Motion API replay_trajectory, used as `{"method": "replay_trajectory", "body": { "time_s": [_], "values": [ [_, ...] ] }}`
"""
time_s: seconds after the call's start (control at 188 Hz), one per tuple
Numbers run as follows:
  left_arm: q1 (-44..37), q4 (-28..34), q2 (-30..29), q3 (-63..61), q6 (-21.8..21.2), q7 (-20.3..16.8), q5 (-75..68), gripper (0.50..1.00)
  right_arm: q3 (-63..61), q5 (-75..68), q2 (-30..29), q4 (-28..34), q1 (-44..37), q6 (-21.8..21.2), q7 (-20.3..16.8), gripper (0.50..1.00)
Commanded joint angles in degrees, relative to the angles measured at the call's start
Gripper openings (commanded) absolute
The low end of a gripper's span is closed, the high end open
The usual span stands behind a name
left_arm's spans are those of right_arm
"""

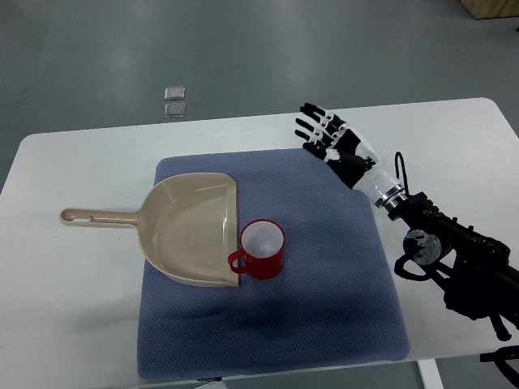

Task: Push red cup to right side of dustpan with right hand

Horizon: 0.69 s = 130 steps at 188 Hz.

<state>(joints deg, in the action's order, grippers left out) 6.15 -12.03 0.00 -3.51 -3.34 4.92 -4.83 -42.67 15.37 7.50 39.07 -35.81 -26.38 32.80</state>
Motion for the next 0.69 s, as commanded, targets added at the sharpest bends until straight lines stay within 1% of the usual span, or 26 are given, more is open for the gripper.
{"method": "replay_trajectory", "body": {
  "time_s": [0.0,0.053,0.686],
  "values": [
    [0.0,-0.1,0.0,-0.1,0.0,0.0,0.0,1.000,-0.7,-10.6,1.5,-0.6,-0.9,1.0,-4.1,0.934],
    [0.0,-0.1,0.0,-0.1,0.0,0.1,0.0,1.000,-0.3,-12.8,2.1,-0.6,-1.3,0.6,-4.6,0.934],
    [0.0,0.0,0.0,0.0,0.0,0.1,0.0,1.000,-0.7,-12.7,1.6,-0.4,-1.3,-0.2,-4.1,0.934]
  ]
}}
